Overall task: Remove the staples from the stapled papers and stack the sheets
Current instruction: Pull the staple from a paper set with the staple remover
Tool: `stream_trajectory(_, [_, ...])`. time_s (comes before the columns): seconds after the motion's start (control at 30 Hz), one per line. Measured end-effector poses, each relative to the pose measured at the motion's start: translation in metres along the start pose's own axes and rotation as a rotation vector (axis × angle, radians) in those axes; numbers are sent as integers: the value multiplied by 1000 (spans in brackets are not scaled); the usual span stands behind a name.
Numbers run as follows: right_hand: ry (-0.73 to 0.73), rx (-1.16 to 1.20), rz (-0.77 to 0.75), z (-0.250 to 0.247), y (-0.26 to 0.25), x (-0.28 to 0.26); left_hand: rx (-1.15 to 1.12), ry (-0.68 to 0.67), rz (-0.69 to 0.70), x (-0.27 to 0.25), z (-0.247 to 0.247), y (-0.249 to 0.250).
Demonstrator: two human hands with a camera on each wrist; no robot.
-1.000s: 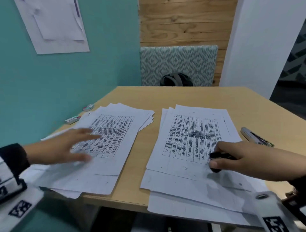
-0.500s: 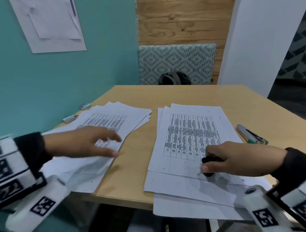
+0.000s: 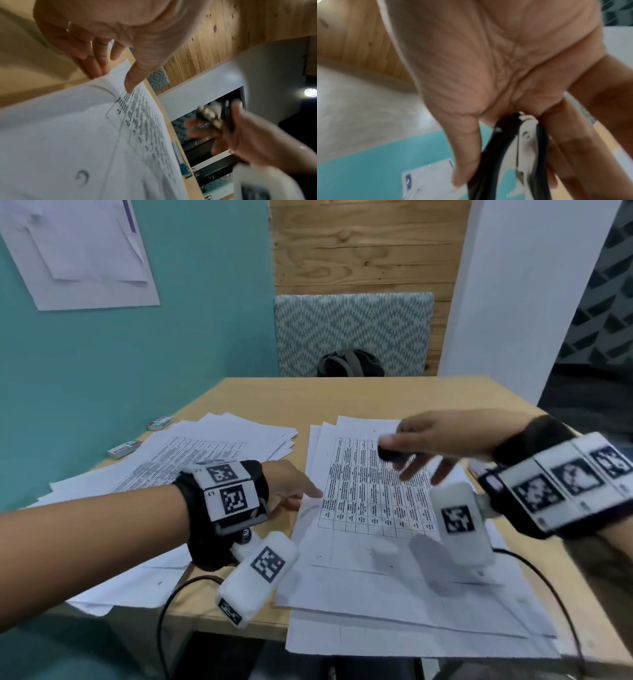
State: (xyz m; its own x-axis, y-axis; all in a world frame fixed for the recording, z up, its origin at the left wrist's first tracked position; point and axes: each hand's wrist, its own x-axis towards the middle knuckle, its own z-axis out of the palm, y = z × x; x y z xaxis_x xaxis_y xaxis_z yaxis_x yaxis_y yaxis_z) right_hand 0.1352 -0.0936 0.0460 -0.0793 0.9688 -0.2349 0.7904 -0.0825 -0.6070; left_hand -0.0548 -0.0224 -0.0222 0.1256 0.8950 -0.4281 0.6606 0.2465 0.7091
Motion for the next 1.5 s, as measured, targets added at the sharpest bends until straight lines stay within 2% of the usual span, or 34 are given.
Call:
stream_trajectory(0.07, [37,76,0,-1,-8,18,-11,-8,11,2,1,-2])
stream_trajectory(0.23, [-13,62,62,22,-11,56,-193,-50,26,1,6,-5])
stream_trajectory(0.37, [10,210,108,30,2,65,-230,-75,37,-1,4,-2])
stream_trajectory(0.5, [53,344,100,29,9,66,-285,-160,-21,2,-1,3])
stream_trajectory(0.73, [100,327,70,20,-4,77,-364,-55,9,13,-3,3])
stream_trajectory(0.93, [170,409,49,33,-4,84,-543,-127,129,17,-5,7])
stream_trajectory(1.1, [263,496,36,41,0,82,-557,-115,259,23,-3,10])
stream_trajectory(1.23, [208,512,40,43,-2,78,-595,-140,308,28,-1,12])
stream_trajectory(1.5, [116,401,91,45,-4,80,-719,-221,247,38,-6,0])
